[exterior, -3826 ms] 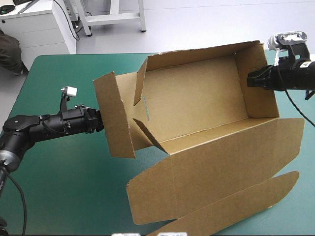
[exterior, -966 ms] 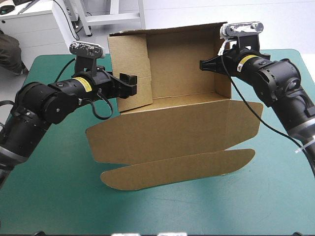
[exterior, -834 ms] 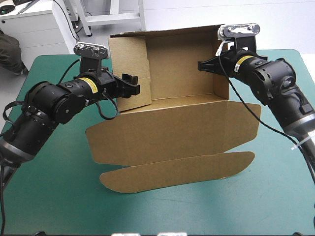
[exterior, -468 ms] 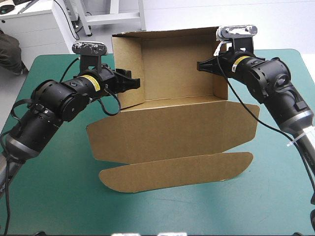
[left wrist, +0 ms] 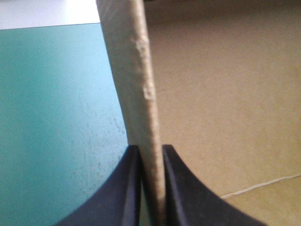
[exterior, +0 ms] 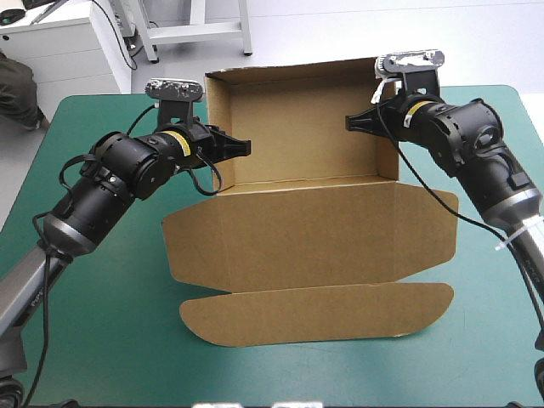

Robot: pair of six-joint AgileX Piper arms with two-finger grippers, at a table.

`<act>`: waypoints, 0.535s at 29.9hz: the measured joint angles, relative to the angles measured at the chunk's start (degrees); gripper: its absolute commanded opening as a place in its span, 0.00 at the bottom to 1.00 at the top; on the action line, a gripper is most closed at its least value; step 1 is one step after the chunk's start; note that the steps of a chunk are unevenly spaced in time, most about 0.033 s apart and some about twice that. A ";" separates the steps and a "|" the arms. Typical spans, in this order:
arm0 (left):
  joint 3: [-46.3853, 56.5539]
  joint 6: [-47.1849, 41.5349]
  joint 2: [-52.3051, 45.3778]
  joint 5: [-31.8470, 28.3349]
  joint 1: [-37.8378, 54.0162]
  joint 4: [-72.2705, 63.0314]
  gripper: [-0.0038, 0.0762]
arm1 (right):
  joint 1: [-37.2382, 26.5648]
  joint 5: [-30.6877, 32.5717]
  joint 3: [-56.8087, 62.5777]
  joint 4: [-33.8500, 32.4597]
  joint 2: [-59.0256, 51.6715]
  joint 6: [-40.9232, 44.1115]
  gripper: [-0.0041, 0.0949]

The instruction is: Fold the box

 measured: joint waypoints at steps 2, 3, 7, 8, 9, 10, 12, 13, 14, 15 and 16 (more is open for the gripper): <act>0.00 -0.37 0.58 0.94 0.06 0.05 0.05 | 0.00 1.68 0.00 0.76 0.00 -1.43 0.03; 0.00 -0.37 0.87 1.69 0.06 -0.01 0.05 | 0.00 2.71 0.00 1.03 0.00 -2.03 0.03; 0.00 0.59 2.28 4.81 0.67 -2.09 0.05 | 0.00 7.00 0.00 1.85 0.13 -3.68 0.03; 0.00 1.46 2.75 5.61 1.08 -3.26 0.05 | 0.00 8.14 0.00 1.97 0.43 -3.97 0.03; 0.00 2.42 3.29 6.49 1.55 -4.50 0.05 | 0.00 8.94 0.00 2.28 0.80 -4.12 0.03; 0.00 3.43 3.78 7.34 2.08 -5.90 0.05 | 0.00 10.00 0.00 2.42 1.39 -4.24 0.03; 0.00 5.54 4.79 8.55 3.21 -8.43 0.05 | 0.00 11.78 0.00 2.85 2.80 -4.28 0.03; 0.00 6.56 5.38 9.13 3.72 -9.86 0.05 | 0.00 12.67 -0.05 3.06 3.91 -4.28 0.03; 0.00 7.08 5.89 9.76 4.10 -10.50 0.05 | 0.05 13.49 -0.05 3.29 4.69 -4.28 0.03; 0.00 7.57 6.64 10.36 4.45 -10.92 0.05 | 0.05 14.22 -0.05 3.60 5.51 -4.28 0.03; 0.00 7.95 7.17 11.04 4.55 -11.16 0.05 | 0.05 15.14 -0.05 4.07 6.55 -4.34 0.03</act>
